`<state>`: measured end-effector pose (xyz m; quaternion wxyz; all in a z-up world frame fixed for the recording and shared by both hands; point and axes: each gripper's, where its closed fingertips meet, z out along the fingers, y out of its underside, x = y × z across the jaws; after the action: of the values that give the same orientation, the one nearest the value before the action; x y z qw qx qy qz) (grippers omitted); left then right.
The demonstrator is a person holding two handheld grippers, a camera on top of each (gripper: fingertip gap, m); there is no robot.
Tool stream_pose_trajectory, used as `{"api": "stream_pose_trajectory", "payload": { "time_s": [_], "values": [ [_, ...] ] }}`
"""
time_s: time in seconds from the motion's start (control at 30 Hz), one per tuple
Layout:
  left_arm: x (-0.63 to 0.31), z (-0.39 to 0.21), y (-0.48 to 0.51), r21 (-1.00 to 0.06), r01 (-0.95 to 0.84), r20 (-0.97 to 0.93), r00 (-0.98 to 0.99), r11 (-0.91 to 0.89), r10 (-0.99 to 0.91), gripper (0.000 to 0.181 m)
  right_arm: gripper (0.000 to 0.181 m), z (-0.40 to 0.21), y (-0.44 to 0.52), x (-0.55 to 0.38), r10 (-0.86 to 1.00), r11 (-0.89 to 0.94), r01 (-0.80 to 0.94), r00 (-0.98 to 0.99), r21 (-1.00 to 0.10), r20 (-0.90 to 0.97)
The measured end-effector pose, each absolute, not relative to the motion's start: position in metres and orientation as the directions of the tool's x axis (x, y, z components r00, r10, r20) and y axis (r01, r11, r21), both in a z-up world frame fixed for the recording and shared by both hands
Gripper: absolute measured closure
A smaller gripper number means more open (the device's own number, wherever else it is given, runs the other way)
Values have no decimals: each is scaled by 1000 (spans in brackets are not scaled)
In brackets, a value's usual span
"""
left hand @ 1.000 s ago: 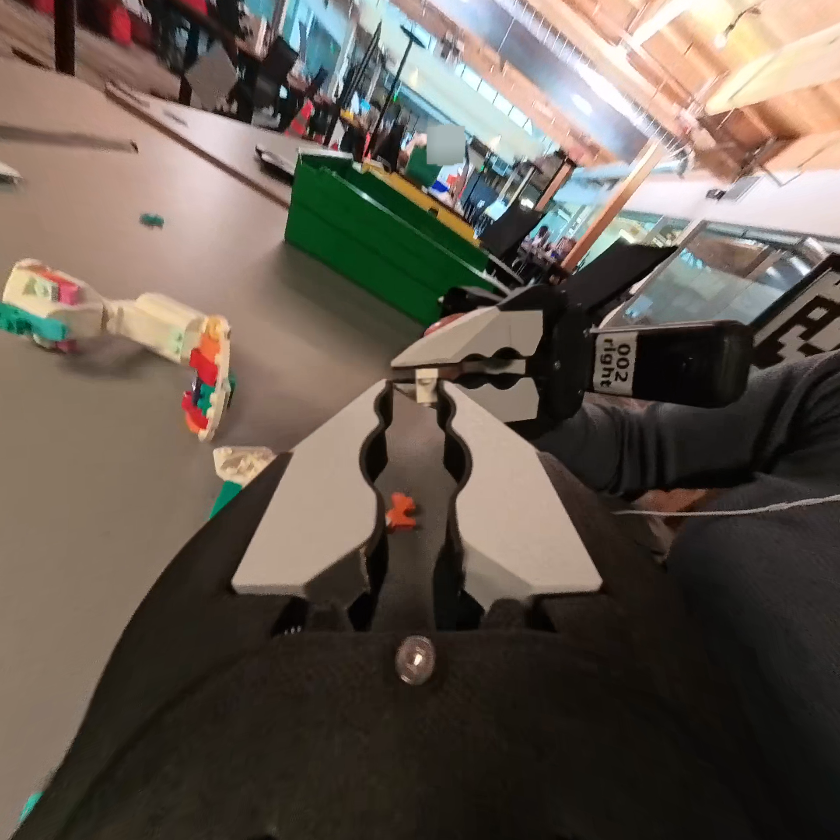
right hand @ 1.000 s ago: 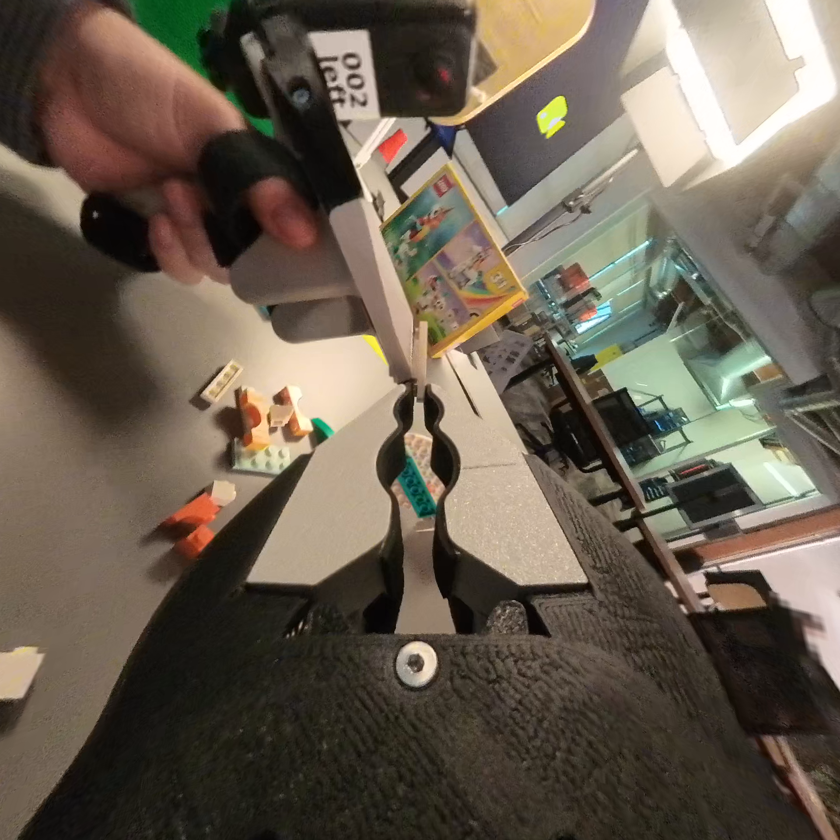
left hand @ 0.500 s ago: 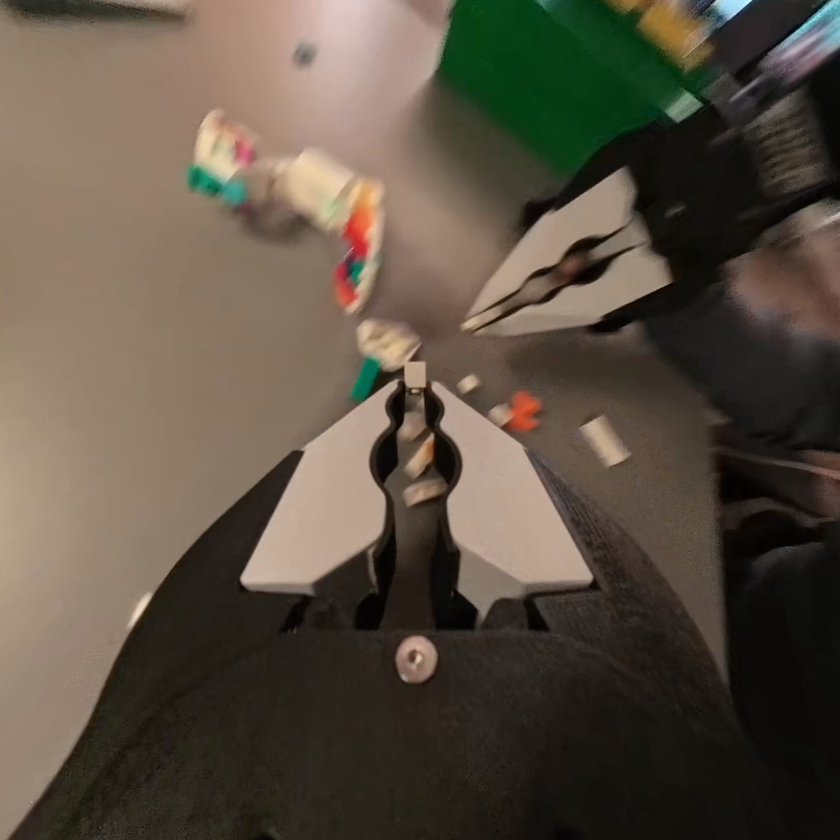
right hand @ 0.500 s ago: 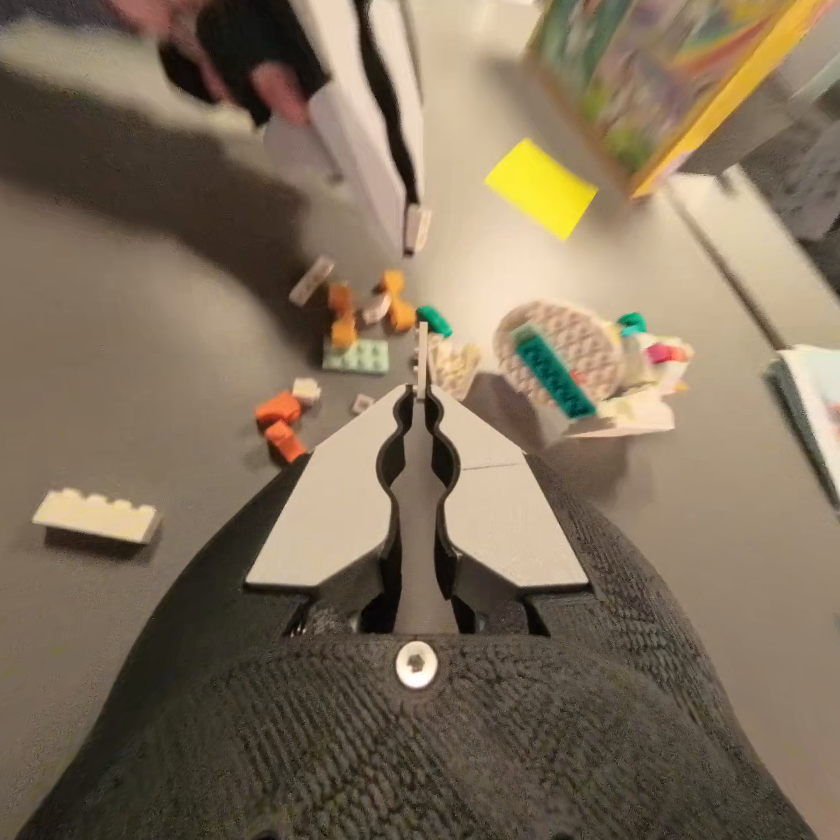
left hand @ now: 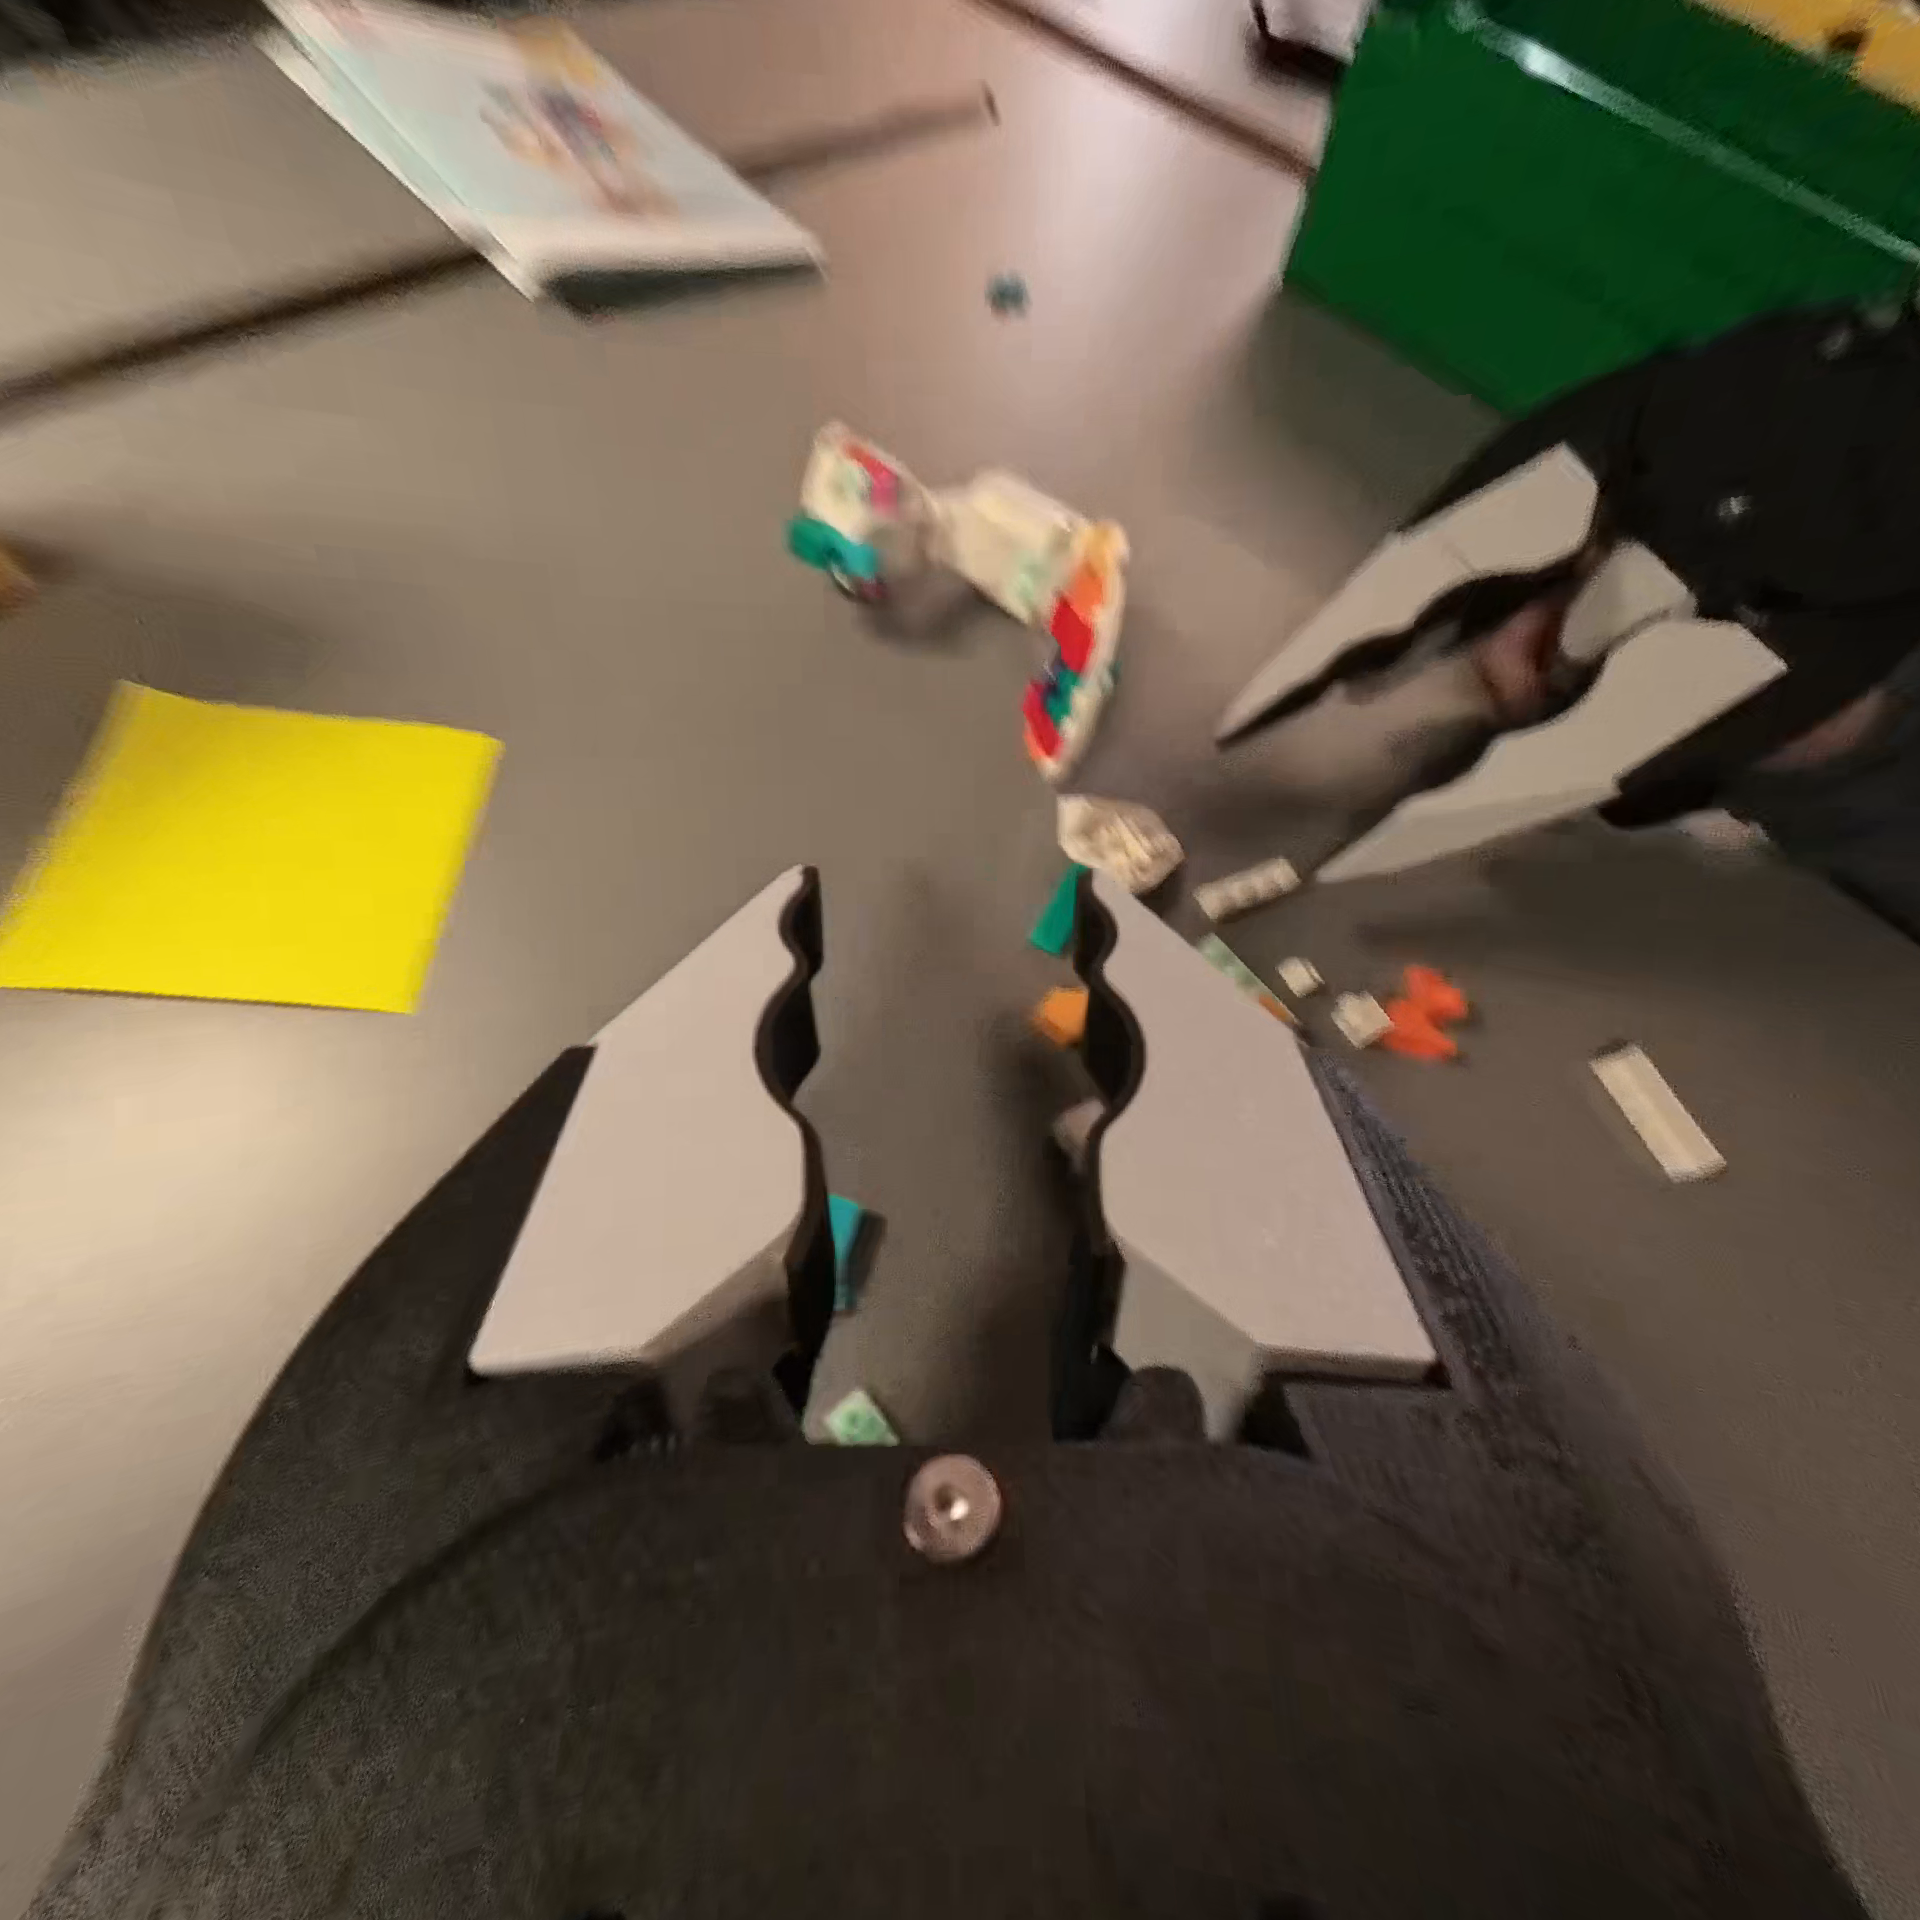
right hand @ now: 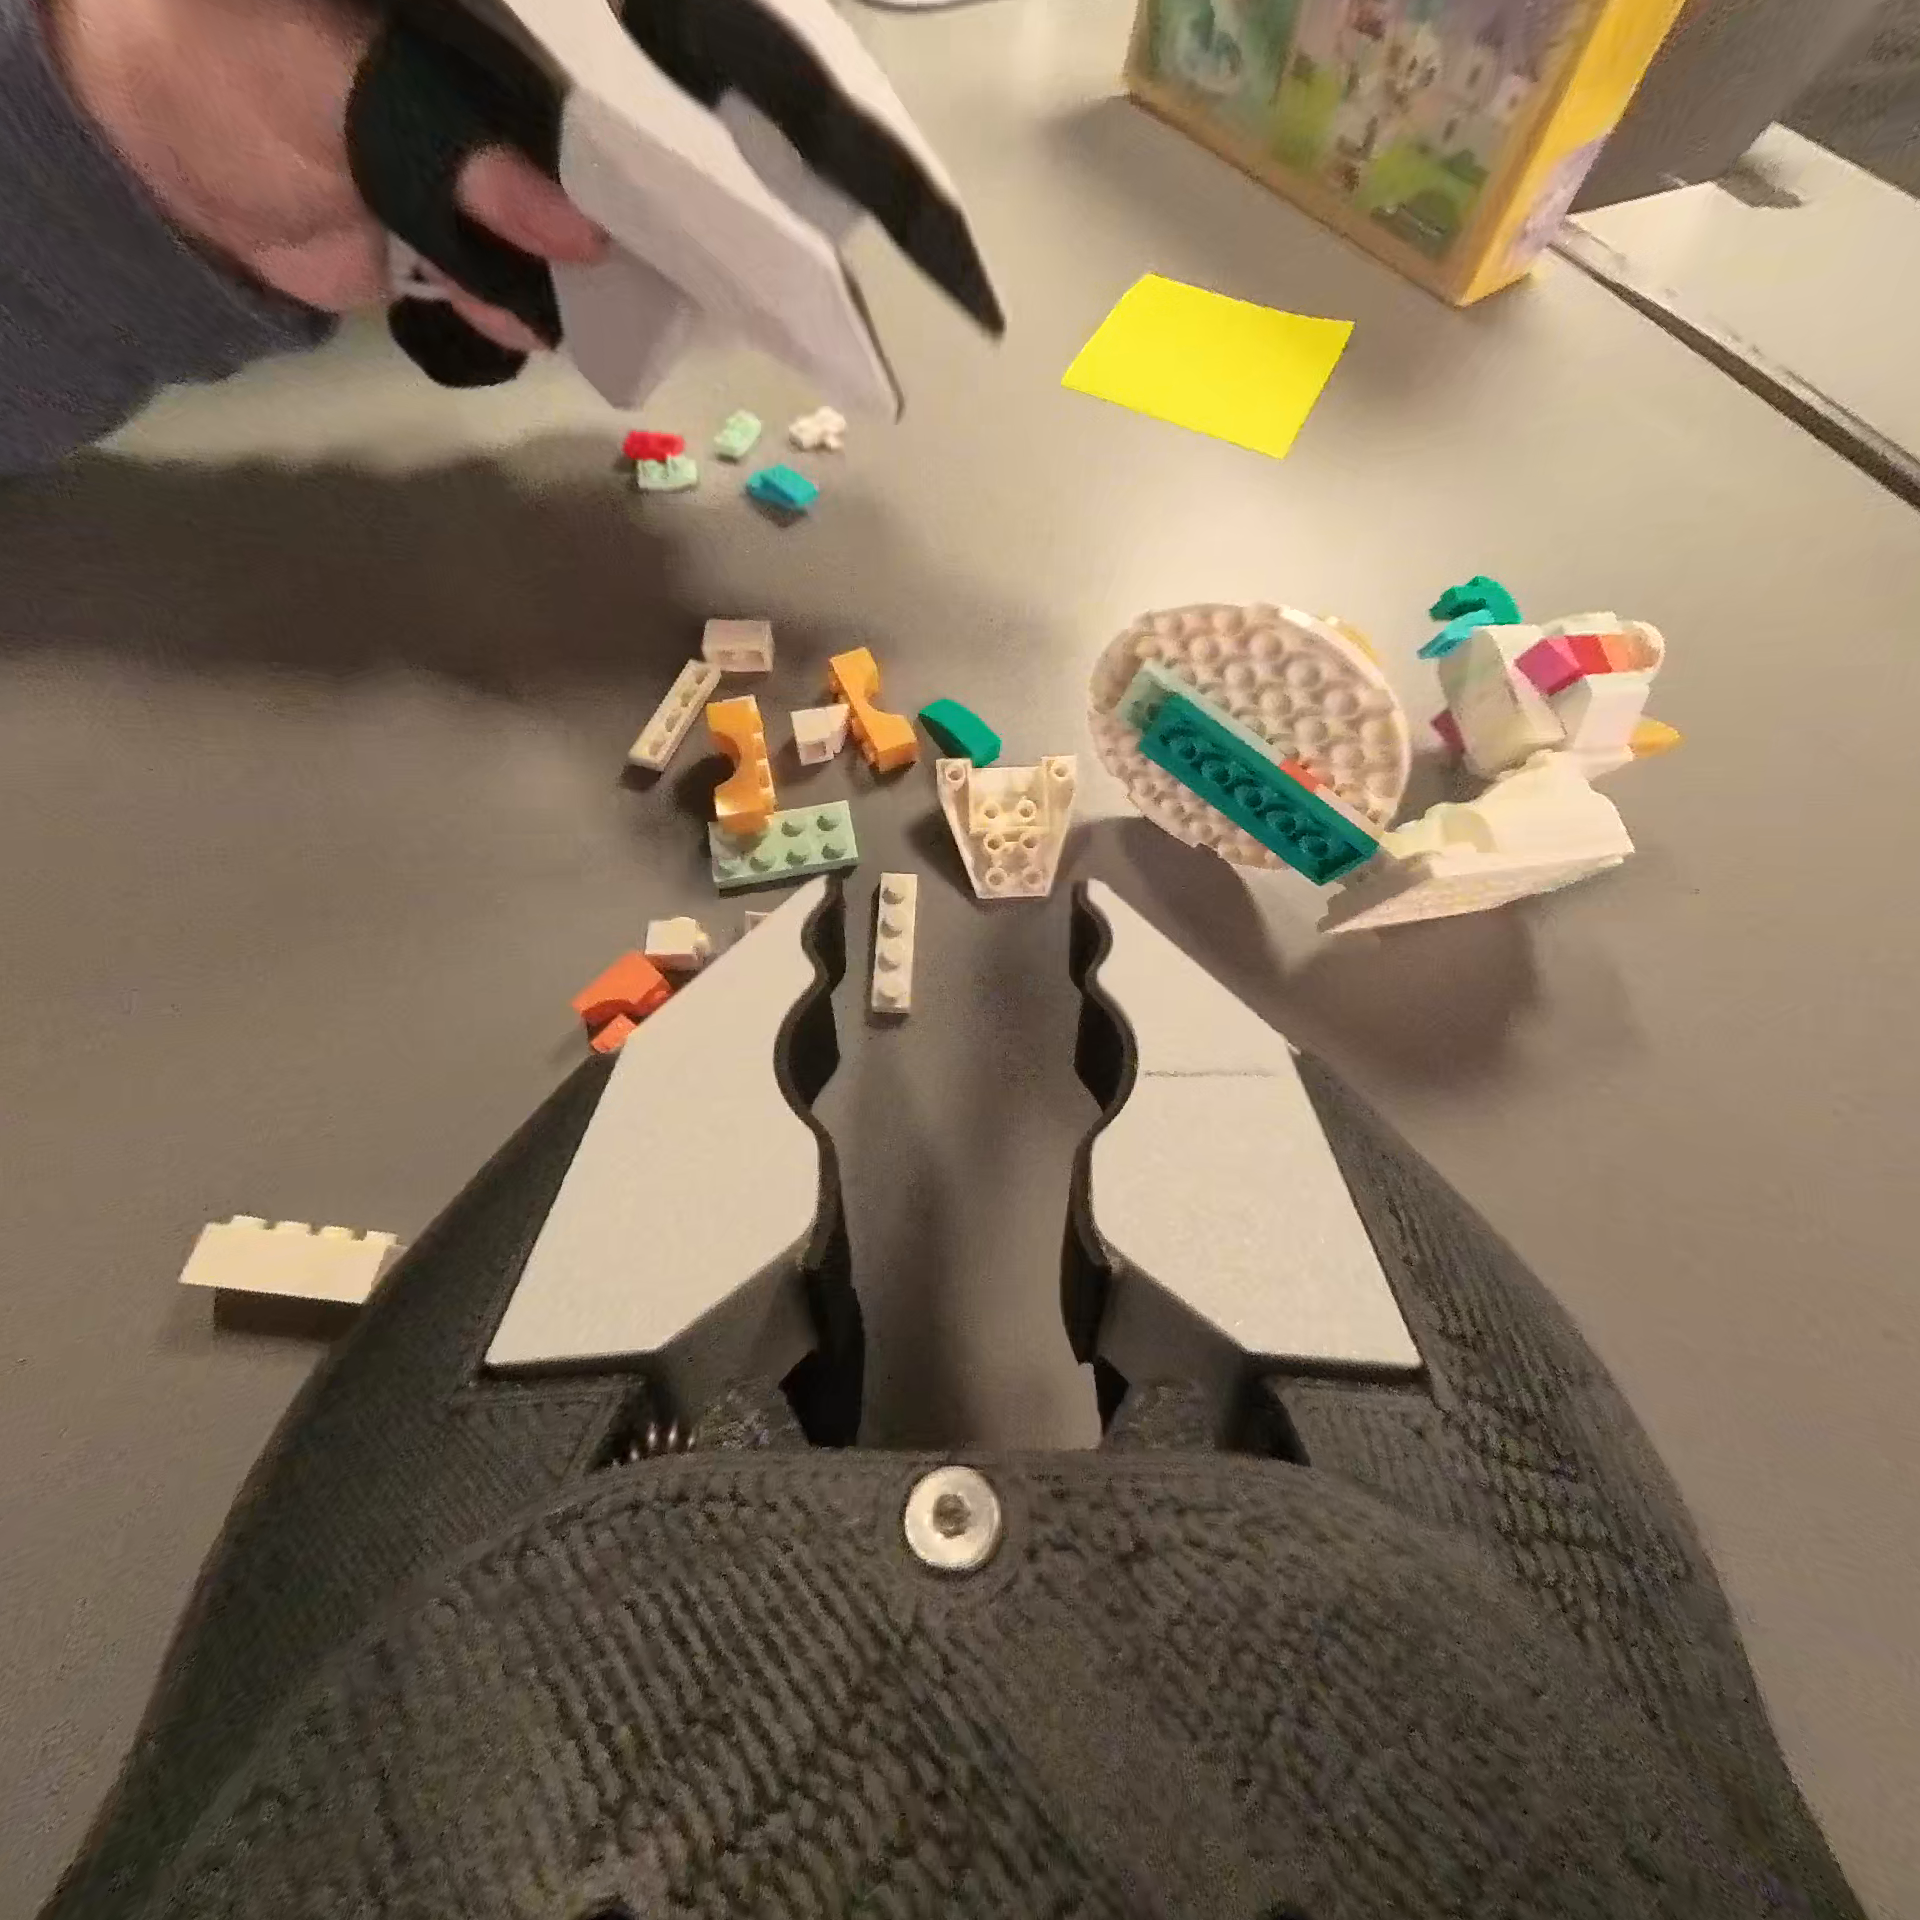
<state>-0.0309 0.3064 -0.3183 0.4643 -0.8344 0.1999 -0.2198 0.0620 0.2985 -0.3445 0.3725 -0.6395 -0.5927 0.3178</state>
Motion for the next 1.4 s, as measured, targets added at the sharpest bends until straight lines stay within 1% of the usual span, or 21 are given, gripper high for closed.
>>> {"api": "stream_pose_trajectory", "payload": {
  "time_s": [0.1, 0.17, 0.23, 0.3, 0.37, 0.47, 0.53, 0.6, 0.67, 0.7, 0.8, 0.87, 0.97, 1.03, 1.1, 1.17, 1.23, 1.3, 1.4],
  "values": [
    [-58, -295, 316, -935, -116, 57, 884, -335, -464, 133, 138, -340, 303, 63, 995, -32, 493, 98, -869, 19],
    [-74, -279, 317, -968, -114, -17, 918, -225, -396, 133, 138, -332, 314, 64, 988, -24, 448, 147, -894, 47],
    [-86, -263, 311, -987, -87, -37, 942, -135, -333, 135, 141, -321, 325, 65, 975, -19, 390, 213, -921, 70],
    [-98, -254, 301, -995, -59, -35, 960, -78, -277, 139, 142, -310, 324, 70, 966, -84, 361, 258, -929, 12],
    [-109, -256, 289, -997, -44, -28, 974, -63, -224, 143, 142, -297, 306, 76, 965, -147, 348, 254, -926, -58],
    [-114, -269, 276, -995, -17, 5, 975, -96, -222, 145, 142, -292, 284, 97, 938, -200, 390, 341, -899, -61],
    [-117, -269, 270, -997, 17, 33, 977, -78, -212, 146, 156, -293, 273, 116, 896, -221, 384, 444, -897, -30],
    [-124, -263, 264, -998, 47, 52, 982, -28, -183, 146, 164, -293, 265, 133, 825, -247, 299, 564, -922, -38],
    [-128, -258, 261, -995, 94, 91, 982, 13, -167, 146, 173, -287, 263, 147, 742, -244, 151, 665, -958, -84],
    [-129, -257, 260, -993, 117, 111, 980, 28, -165, 146, 175, -283, 264, 154, 695, -232, 66, 709, -971, -117],
    [-130, -252, 258, -987, 144, 132, 978, 65, -161, 146, 181, -273, 274, 169, 584, -172, -139, 783, -975, -215],
    [-129, -250, 257, -988, 130, 116, 981, 83, -157, 147, 181, -280, 280, 171, 515, -199, -171, 819, -965, -251],
    [-126, -254, 257, -993, 96, 84, 984, 68, -158, 149, 181, -287, 280, 156, 517, -228, -100, 831, -969, -207],
    [-123, -255, 255, -994, 84, 73, 984, 67, -164, 150, 181, -287, 280, 151, 520, -203, -55, 840, -978, -156],
    [-121, -254, 253, -994, 79, 64, 983, 82, -173, 150, 181, -283, 283, 148, 521, -166, -47, 844, -985, -128],
    [-117, -253, 253, -993, 75, 57, 981, 95, -185, 150, 181, -273, 285, 146, 510, -101, -94, 850, -990, -133],
    [-115, -254, 254, -993, 71, 51, 981, 98, -189, 150, 181, -256, 283, 141, 515, 20, -162, 848, -987, -128],
    [-115, -253, 254, -992, 71, 50, 981, 104, -189, 151, 181, -245, 283, 134, 511, 115, -186, 854, -976, -103],
    [-120, -250, 253, -988, 93, 70, 981, 125, -178, 151, 181, -229, 286, 119, 562, 209, -222, 824, -952, -69]
  ]
}}
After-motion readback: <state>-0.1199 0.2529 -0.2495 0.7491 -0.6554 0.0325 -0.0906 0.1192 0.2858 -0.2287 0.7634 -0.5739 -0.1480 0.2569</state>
